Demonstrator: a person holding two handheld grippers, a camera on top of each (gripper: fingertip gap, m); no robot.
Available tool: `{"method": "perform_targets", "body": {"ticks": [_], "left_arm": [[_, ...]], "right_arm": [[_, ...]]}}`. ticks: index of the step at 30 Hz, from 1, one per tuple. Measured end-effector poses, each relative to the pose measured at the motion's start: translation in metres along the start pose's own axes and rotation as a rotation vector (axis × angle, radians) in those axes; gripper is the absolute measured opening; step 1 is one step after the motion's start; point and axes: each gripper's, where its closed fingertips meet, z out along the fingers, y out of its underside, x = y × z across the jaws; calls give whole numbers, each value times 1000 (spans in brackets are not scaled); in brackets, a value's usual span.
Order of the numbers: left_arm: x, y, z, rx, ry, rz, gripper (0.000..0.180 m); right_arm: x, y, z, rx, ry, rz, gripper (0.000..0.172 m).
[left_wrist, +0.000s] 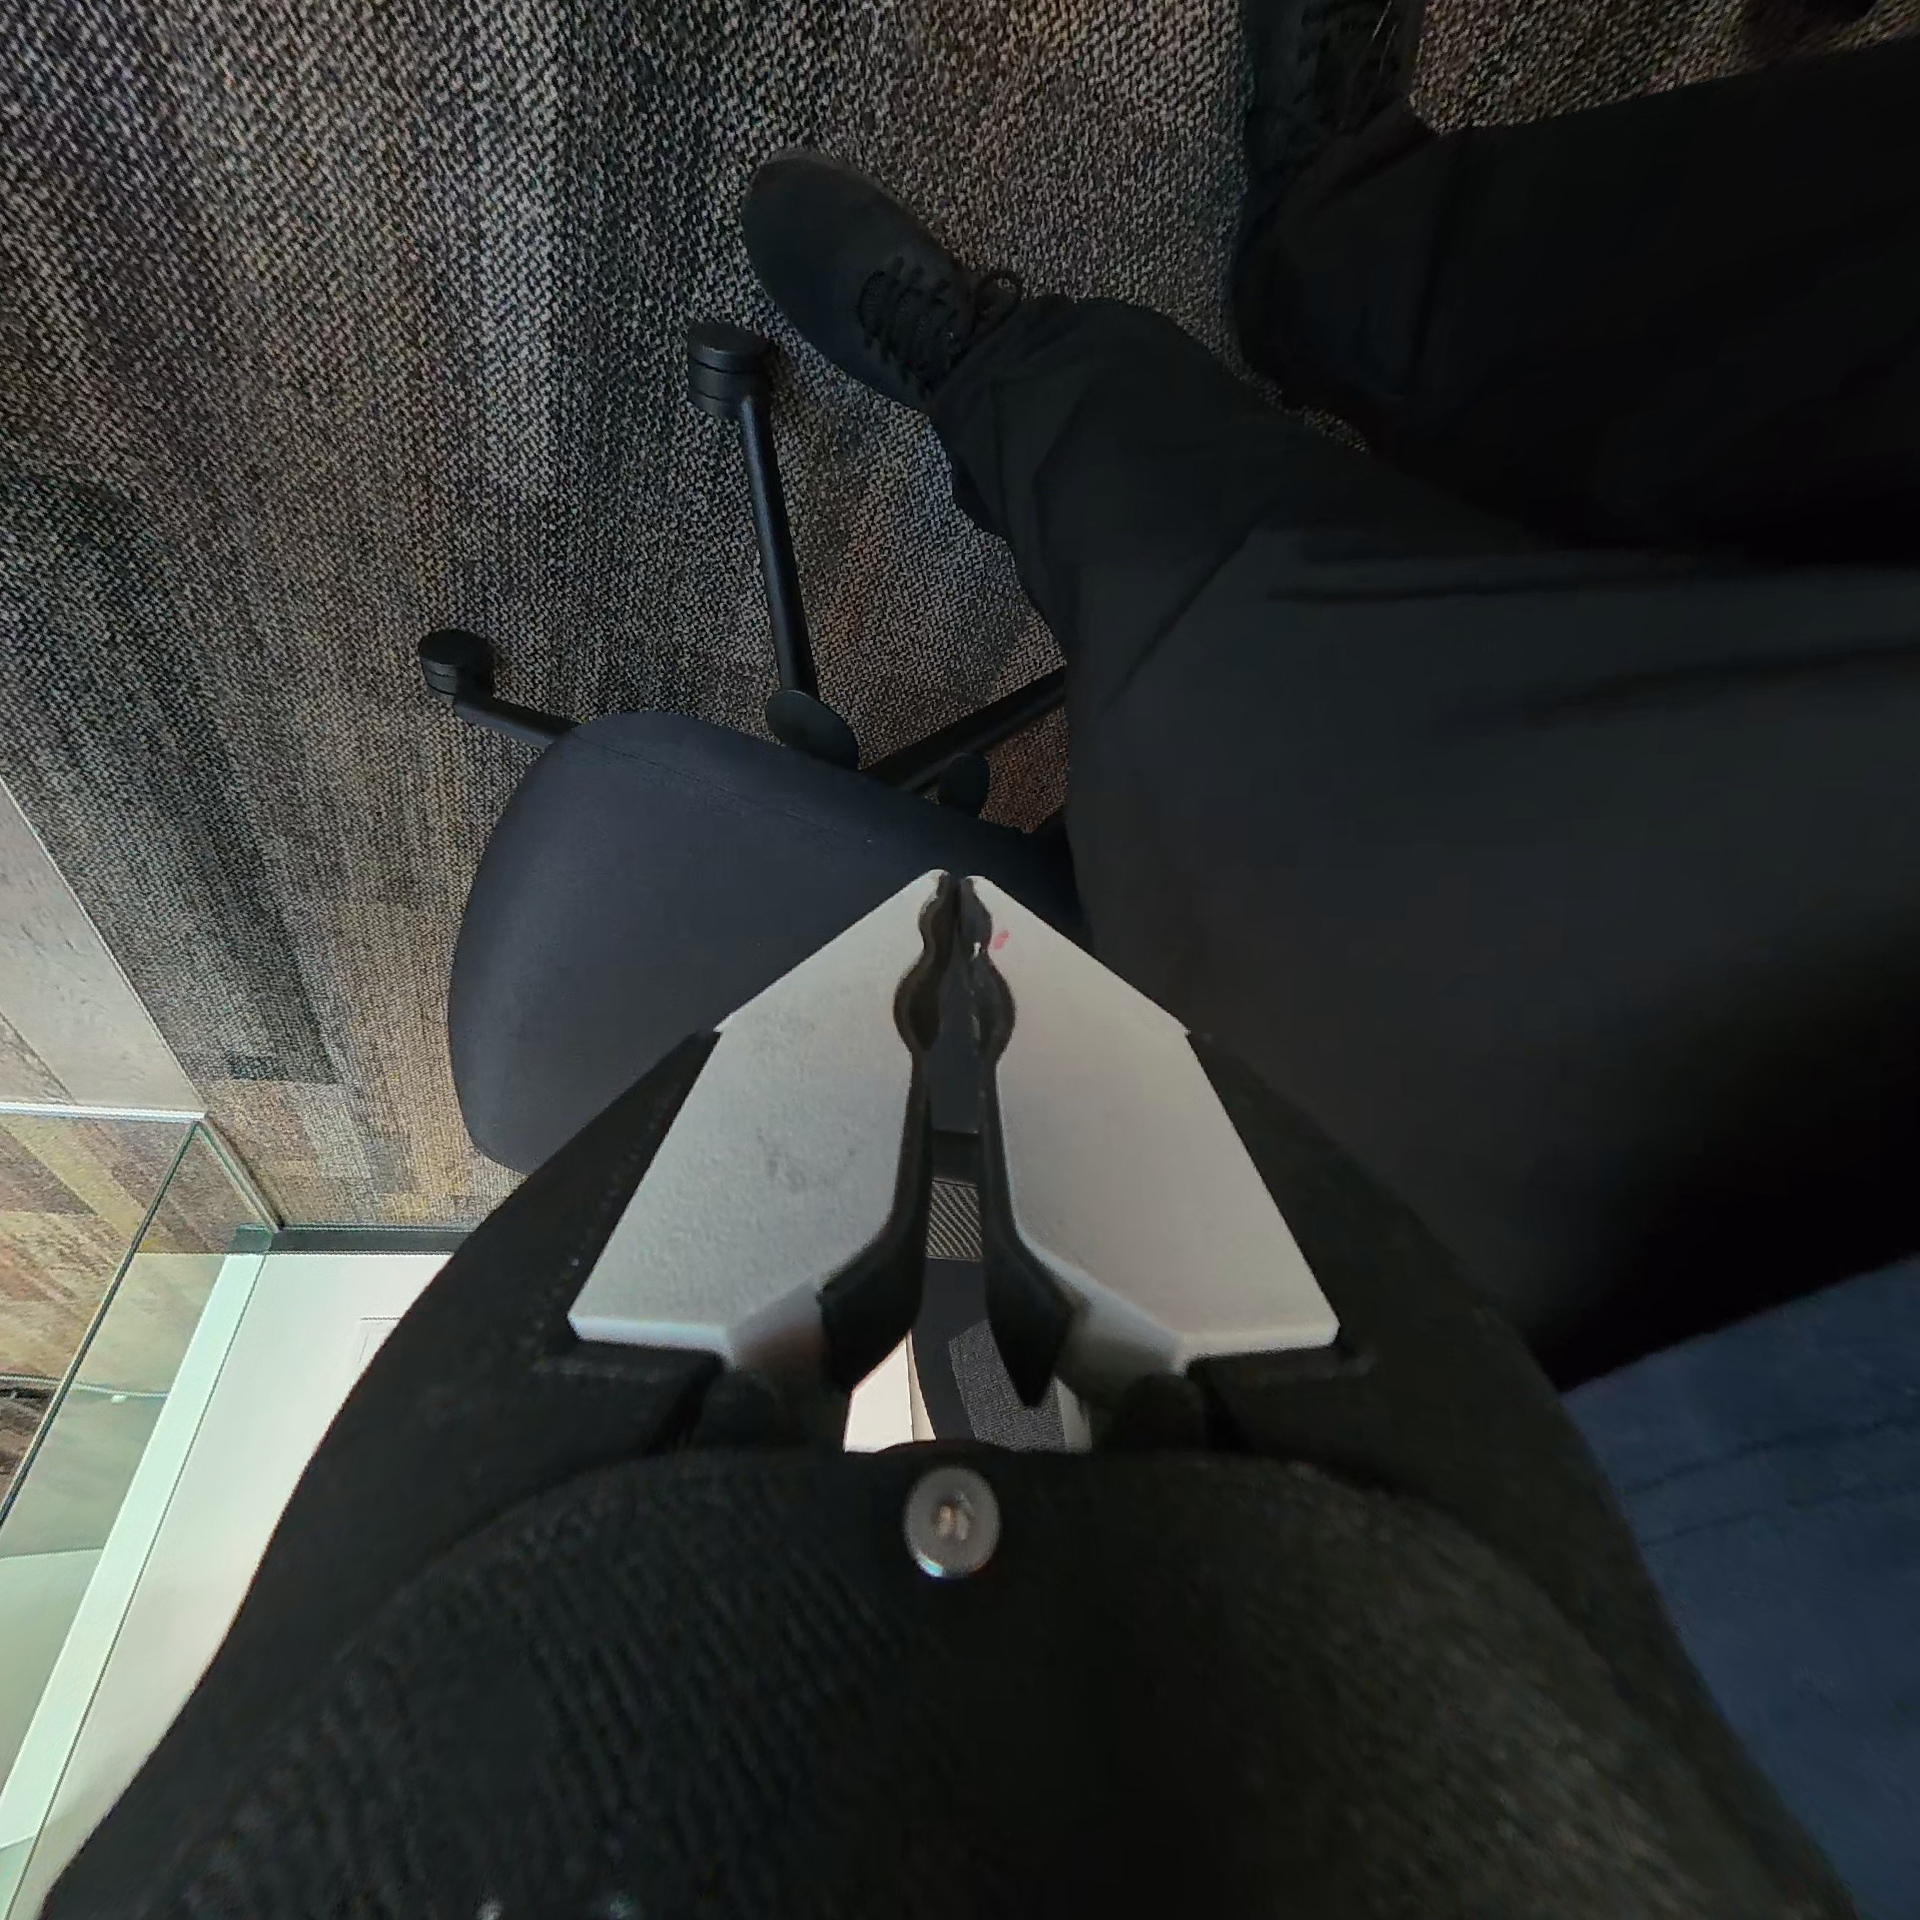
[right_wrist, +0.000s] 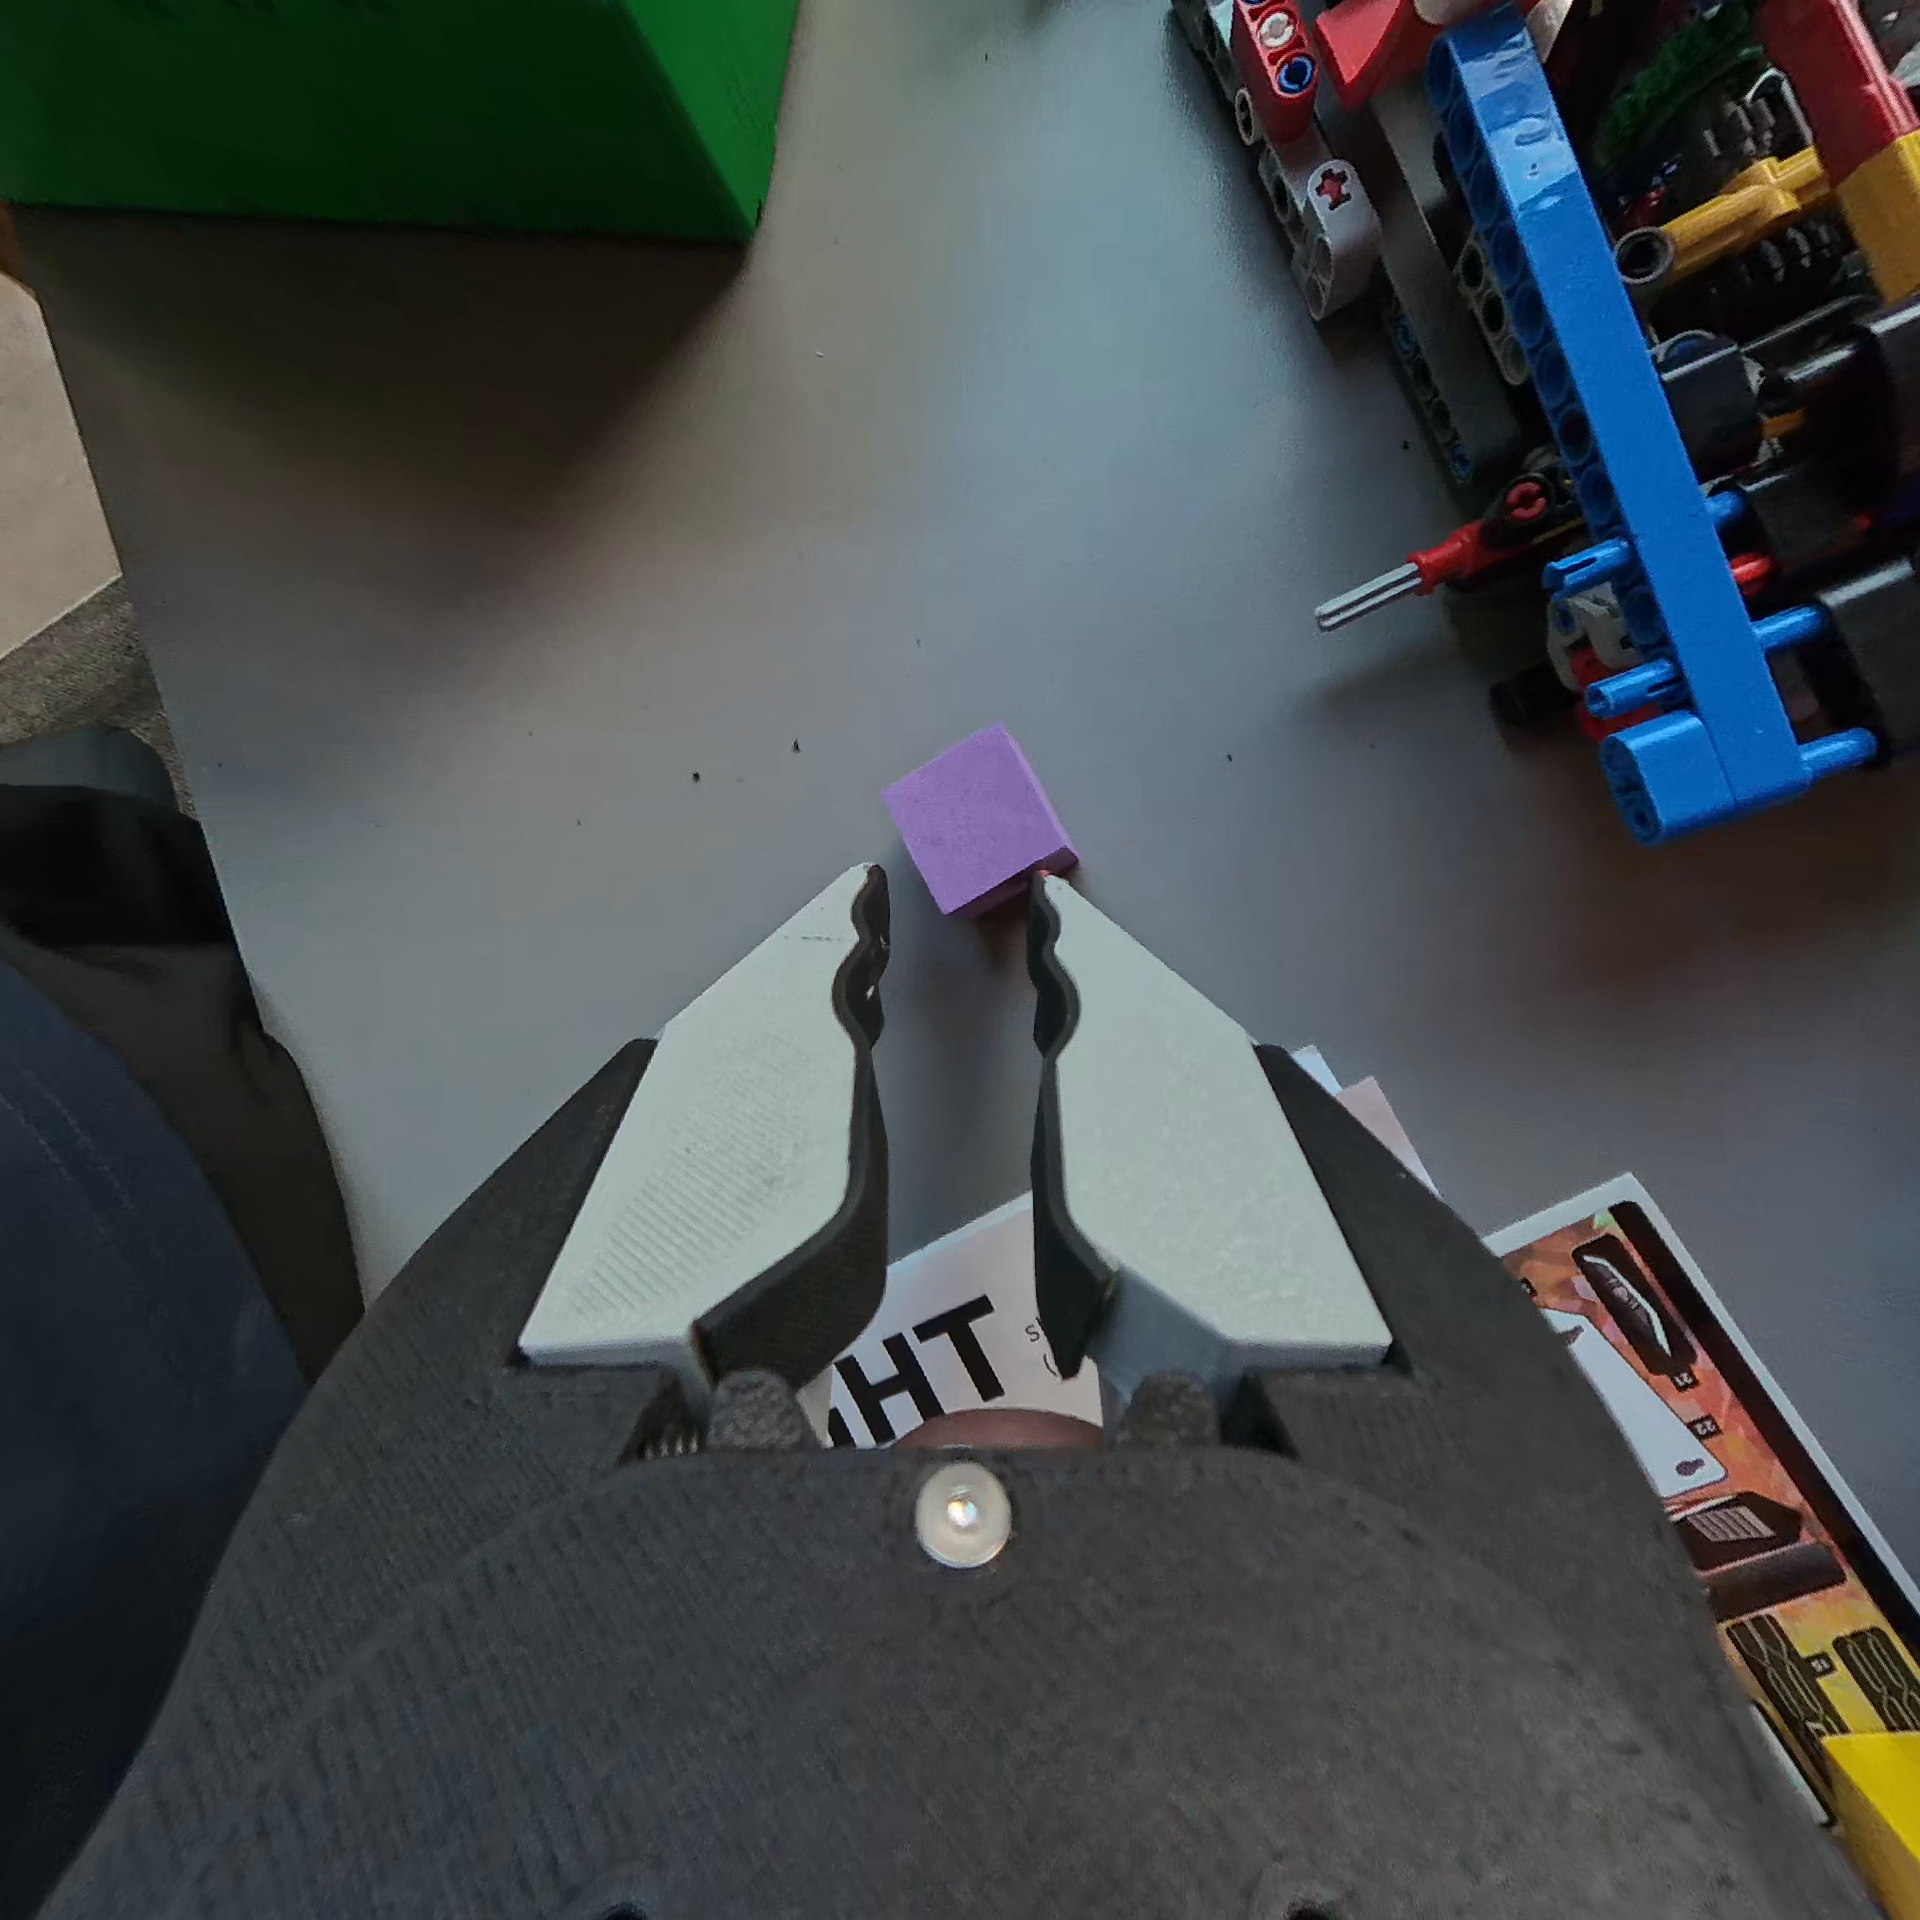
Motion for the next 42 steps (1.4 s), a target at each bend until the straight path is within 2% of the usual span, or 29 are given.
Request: {"method": "perform_targets", "body": {"ticks": [14, 21, 24, 25, 29, 37, 42], "left_arm": [[-1, 6, 6, -11, 8, -3, 0], [-2, 3, 4, -10, 7, 5, 0], [-4, 2, 3, -12, 4, 3, 0], [-5, 2, 3, -11, 4, 2, 0], [-5, 1, 2, -14, 3, 6, 0], [-1, -1, 3, -15, 7, 8, 0], [-2, -2, 2, -14, 5, 9, 0]], "right_arm": [[4, -2, -8, 15, -4, -18, 28], [0, -4, 5, -63, -7, -123, 44], [3, -6, 9, -84, 1, -186, 40], [5, -7, 9, -90, 6, -204, 31], [6, -10, 10, -97, 2, -234, 30], [8, -22, -4, -6, -2, -107, 29], [27, -33, -28, 75, 32, -15, 30]]}}
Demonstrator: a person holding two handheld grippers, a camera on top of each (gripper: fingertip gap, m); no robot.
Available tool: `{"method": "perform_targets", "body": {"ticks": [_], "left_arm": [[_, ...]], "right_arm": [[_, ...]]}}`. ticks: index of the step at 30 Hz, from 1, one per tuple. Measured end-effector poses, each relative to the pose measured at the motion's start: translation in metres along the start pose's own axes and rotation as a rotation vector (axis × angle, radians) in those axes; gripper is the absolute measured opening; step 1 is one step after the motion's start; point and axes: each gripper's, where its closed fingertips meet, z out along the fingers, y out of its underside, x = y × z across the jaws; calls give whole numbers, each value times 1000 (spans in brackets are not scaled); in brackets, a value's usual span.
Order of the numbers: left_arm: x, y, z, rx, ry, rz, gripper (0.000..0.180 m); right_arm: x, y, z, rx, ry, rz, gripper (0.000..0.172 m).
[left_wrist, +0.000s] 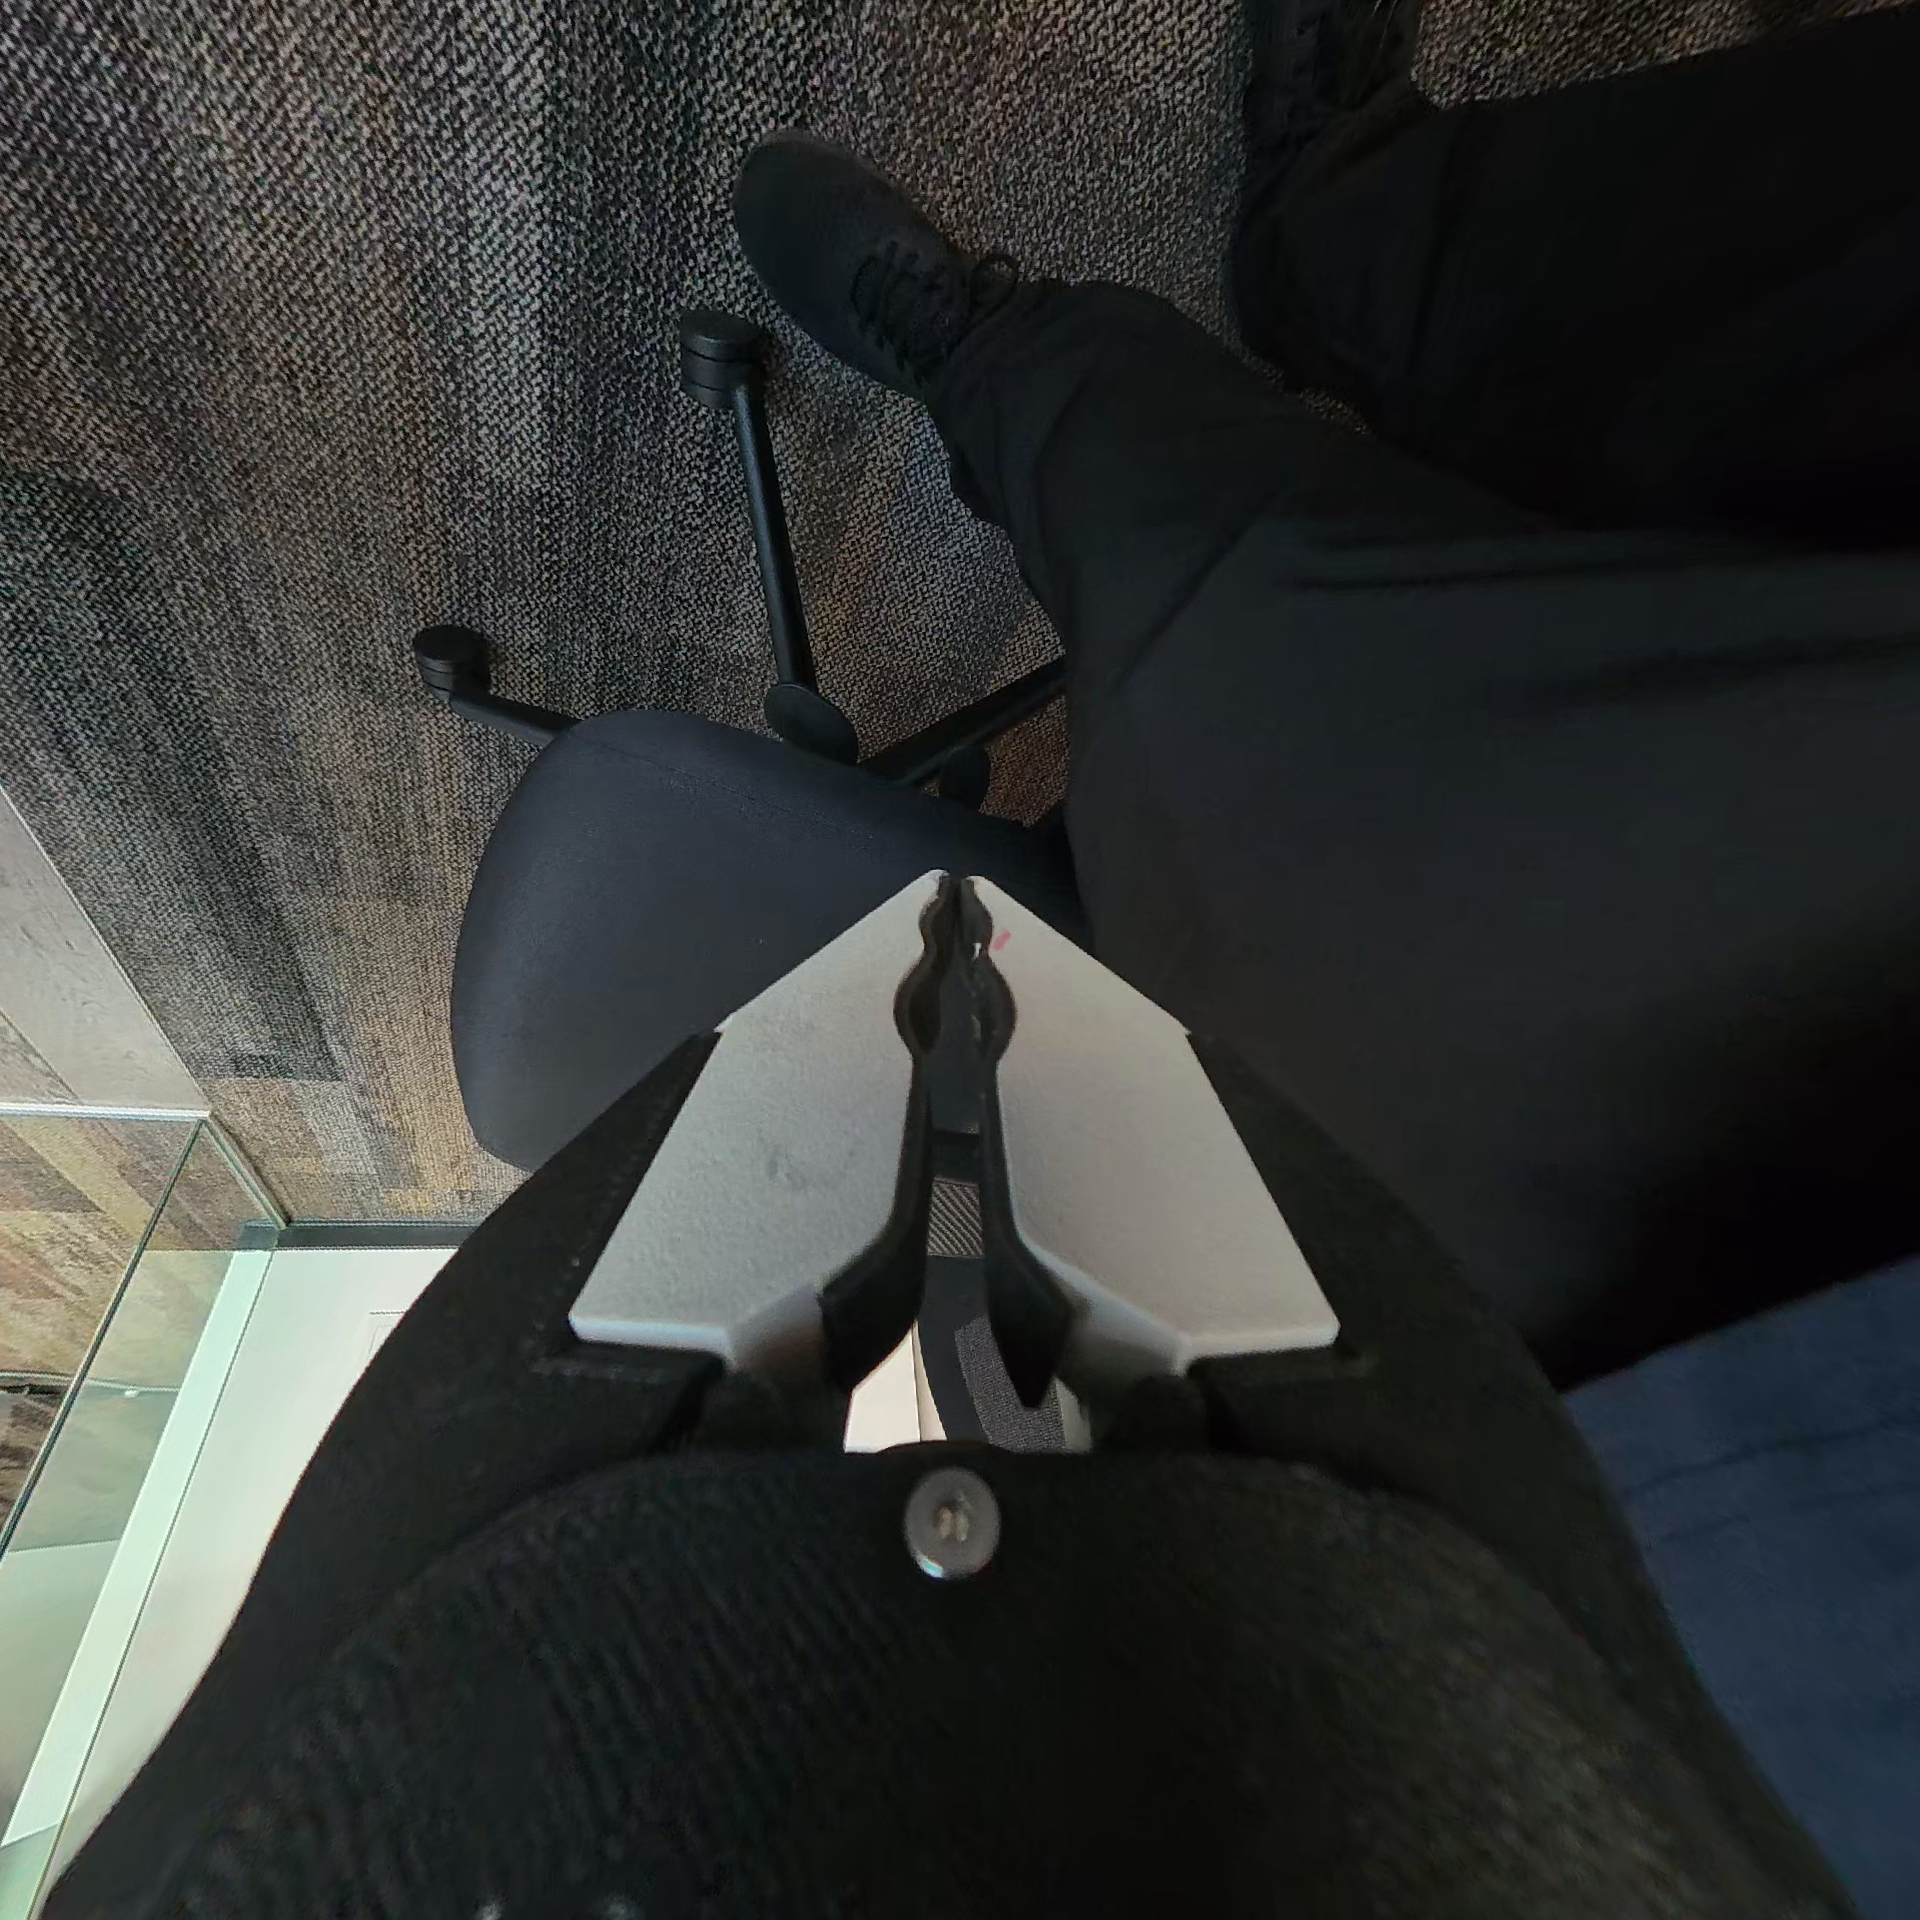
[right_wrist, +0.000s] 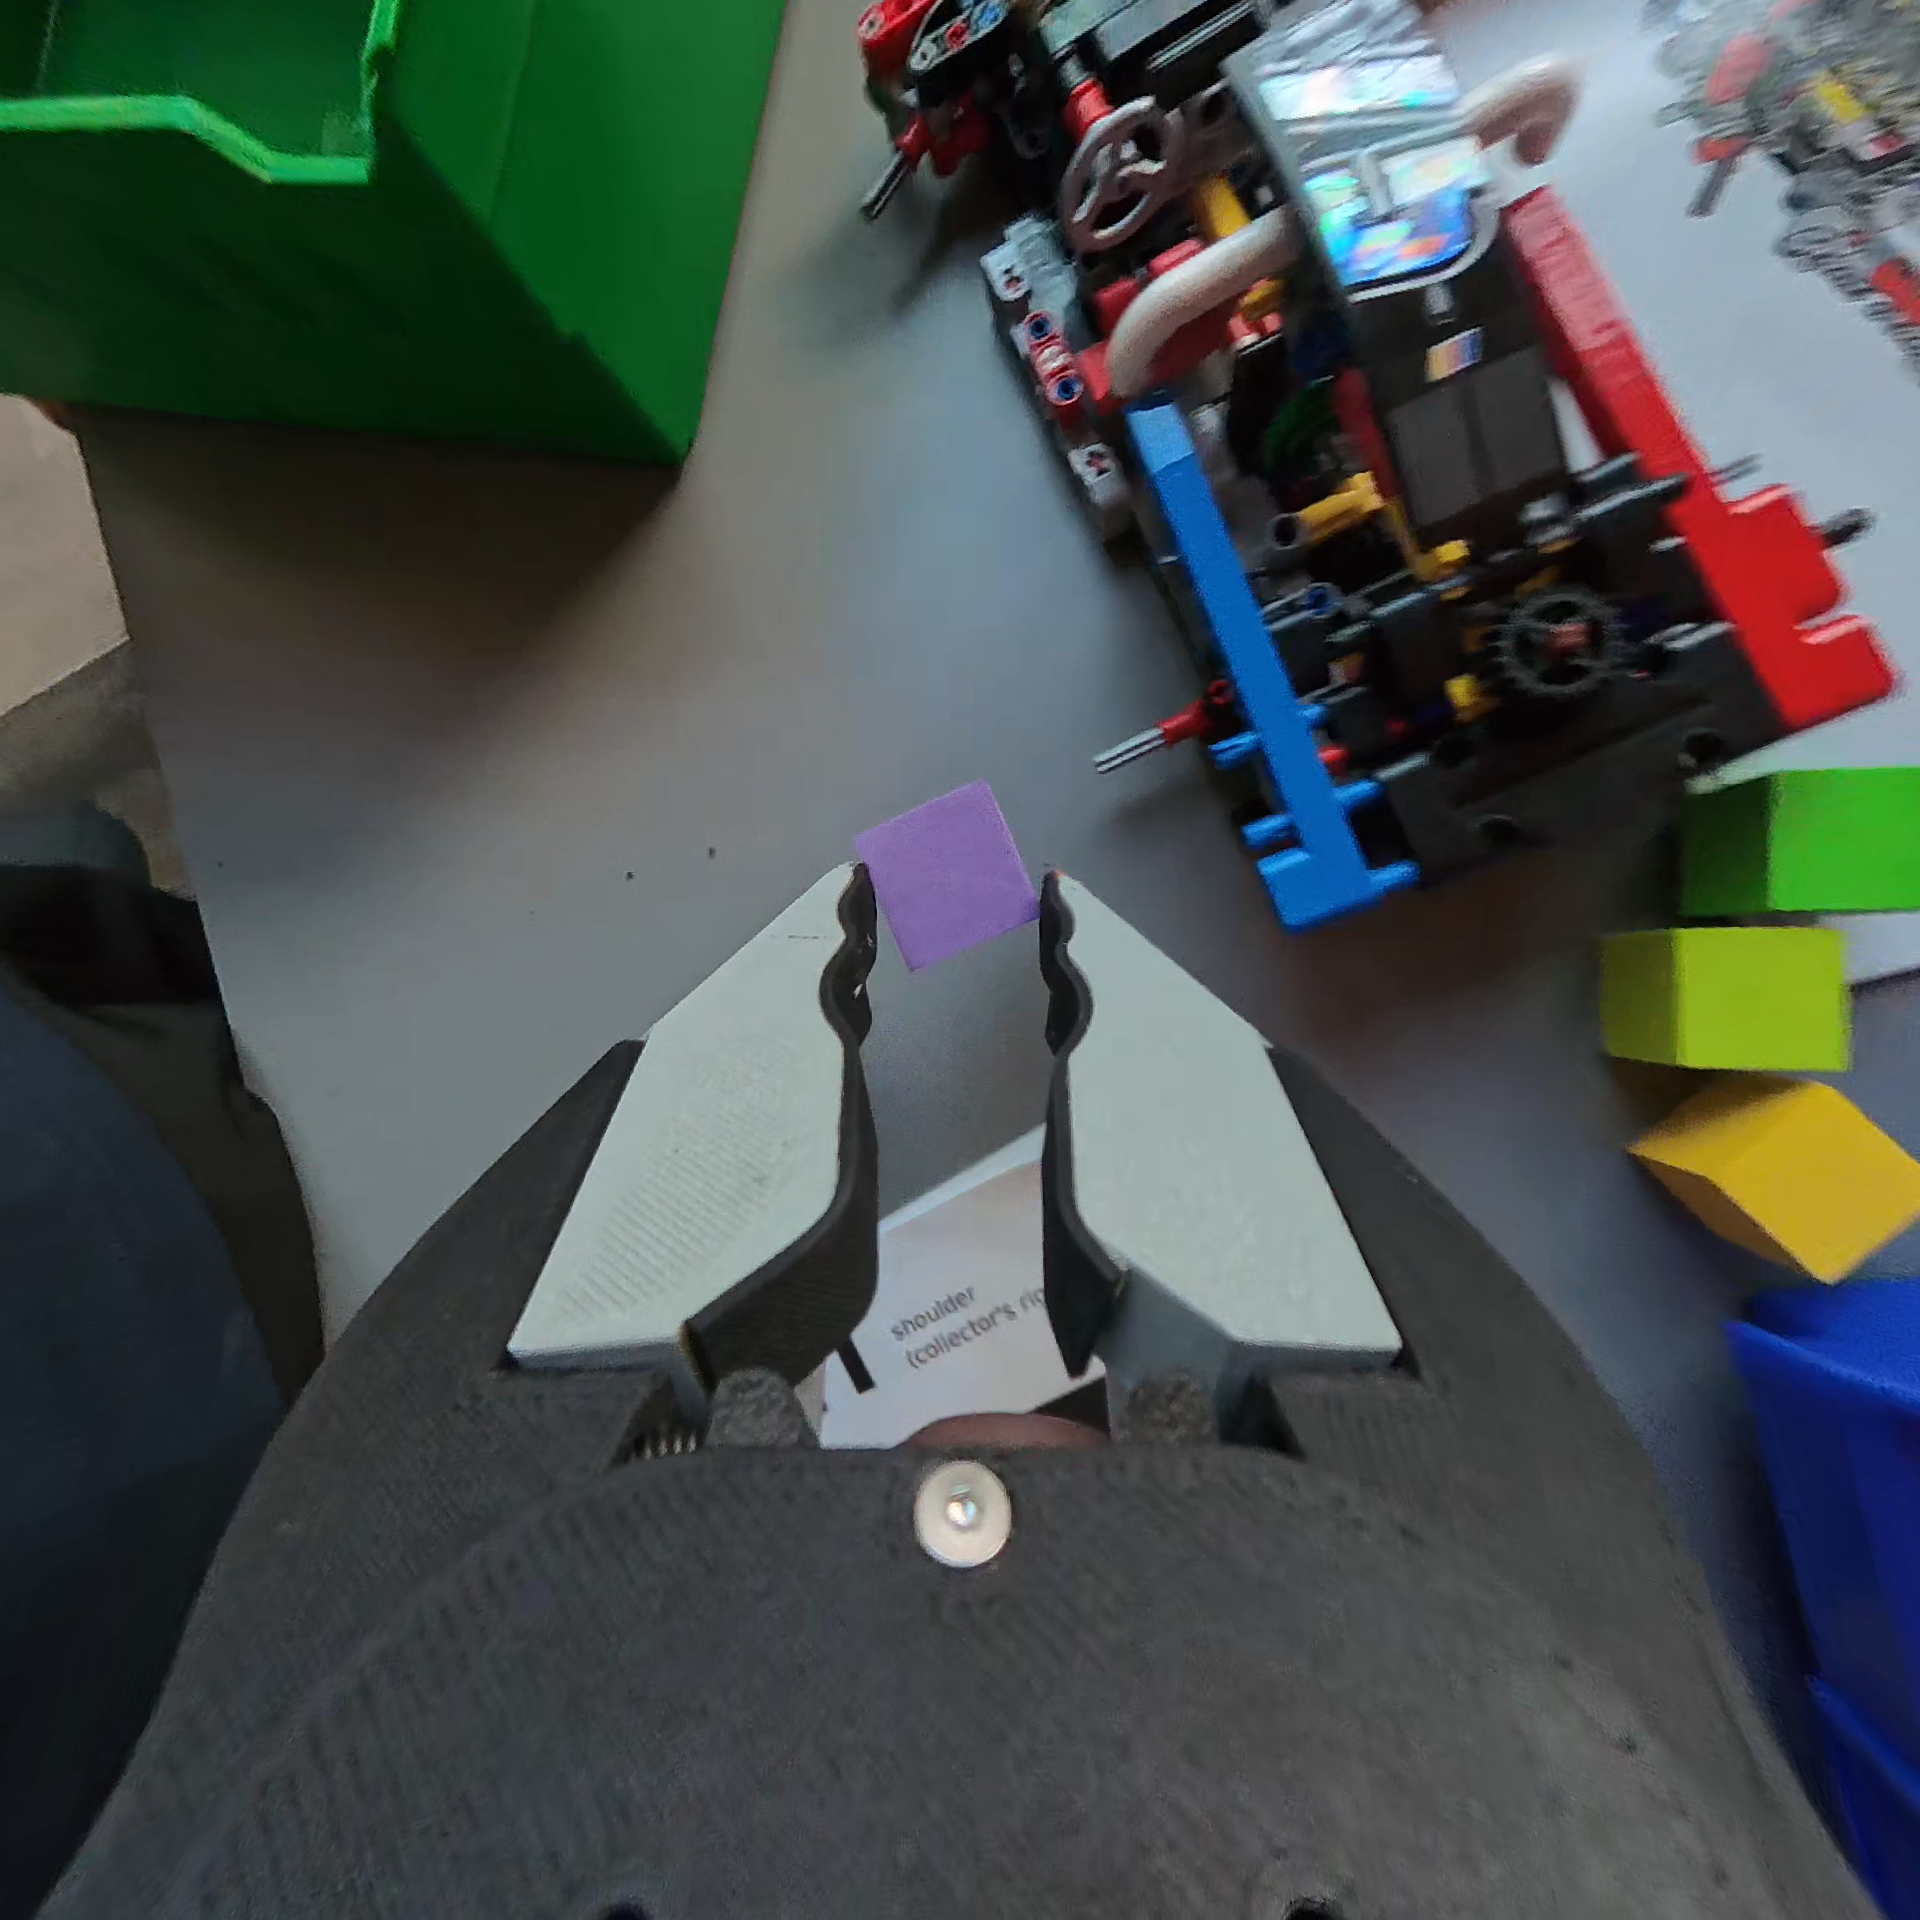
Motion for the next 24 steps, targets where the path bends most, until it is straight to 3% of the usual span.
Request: {"method": "perform_targets", "body": {"ticks": [8, 15, 24], "left_arm": [[-1, 3, 1, -8, -4, 6, 0], [1, 0, -3, -1, -11, 21, 0], [2, 10, -1, 1, -6, -7, 0]], "right_arm": [[59, -22, -42, 76, 123, 15, 29], [92, -49, -39, 56, 182, -80, 29], [105, -69, -34, 59, 194, -117, 29]]}}
